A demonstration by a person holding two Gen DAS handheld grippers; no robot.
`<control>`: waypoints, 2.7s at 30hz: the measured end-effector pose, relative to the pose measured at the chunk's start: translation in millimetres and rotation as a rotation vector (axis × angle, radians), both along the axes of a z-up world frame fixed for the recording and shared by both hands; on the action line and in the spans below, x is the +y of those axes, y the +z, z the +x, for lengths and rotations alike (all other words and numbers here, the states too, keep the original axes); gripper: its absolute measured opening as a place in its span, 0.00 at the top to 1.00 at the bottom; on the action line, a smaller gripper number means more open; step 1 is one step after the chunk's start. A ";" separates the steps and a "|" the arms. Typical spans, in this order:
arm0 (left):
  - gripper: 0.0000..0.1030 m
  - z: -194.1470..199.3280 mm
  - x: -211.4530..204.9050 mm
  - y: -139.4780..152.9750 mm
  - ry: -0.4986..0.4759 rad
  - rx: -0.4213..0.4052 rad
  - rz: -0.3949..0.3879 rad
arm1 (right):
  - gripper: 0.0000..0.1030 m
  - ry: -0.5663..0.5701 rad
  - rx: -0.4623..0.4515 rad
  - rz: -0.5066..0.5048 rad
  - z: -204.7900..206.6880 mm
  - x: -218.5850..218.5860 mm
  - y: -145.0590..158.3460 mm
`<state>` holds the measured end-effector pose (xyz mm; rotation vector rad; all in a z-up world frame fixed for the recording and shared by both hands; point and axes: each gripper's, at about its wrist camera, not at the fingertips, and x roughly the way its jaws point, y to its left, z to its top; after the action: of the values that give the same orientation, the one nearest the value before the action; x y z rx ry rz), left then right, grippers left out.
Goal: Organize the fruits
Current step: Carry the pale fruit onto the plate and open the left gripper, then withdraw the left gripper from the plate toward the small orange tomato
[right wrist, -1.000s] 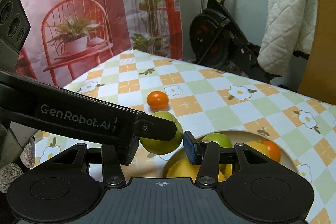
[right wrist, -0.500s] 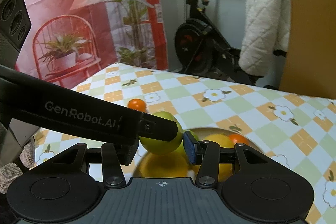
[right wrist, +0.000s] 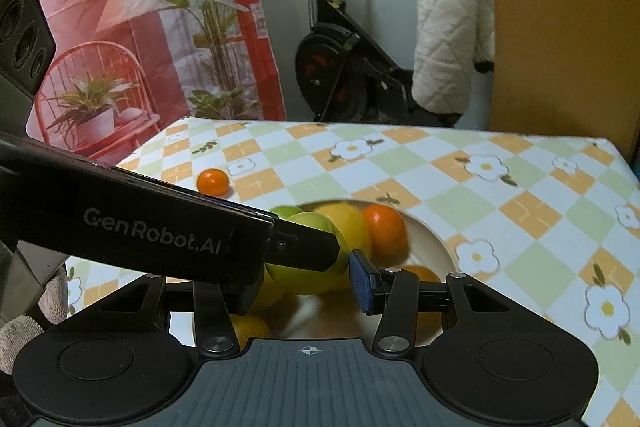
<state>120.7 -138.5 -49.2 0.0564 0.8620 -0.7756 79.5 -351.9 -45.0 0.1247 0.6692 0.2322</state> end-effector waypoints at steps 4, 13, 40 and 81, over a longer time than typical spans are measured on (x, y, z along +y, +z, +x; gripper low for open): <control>0.56 -0.1 -6.4 -1.7 -0.011 0.003 0.004 | 0.58 -0.015 -0.001 -0.002 -1.3 -3.5 -2.0; 0.56 -1.0 -16.3 -12.8 -0.031 0.044 0.022 | 0.58 -0.041 0.025 0.001 -5.4 -11.6 -8.0; 0.54 9.2 -5.2 -11.3 0.014 0.067 -0.015 | 0.62 -0.054 0.042 0.012 1.6 -15.4 -10.7; 0.54 81.6 155.4 37.3 0.428 -0.083 -0.068 | 0.61 0.145 -0.019 -0.082 83.0 92.9 35.9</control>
<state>202.3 16.9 -11.9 -0.1519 0.7338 -0.3967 162.5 -258.9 -9.1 -0.0047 0.6688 0.3444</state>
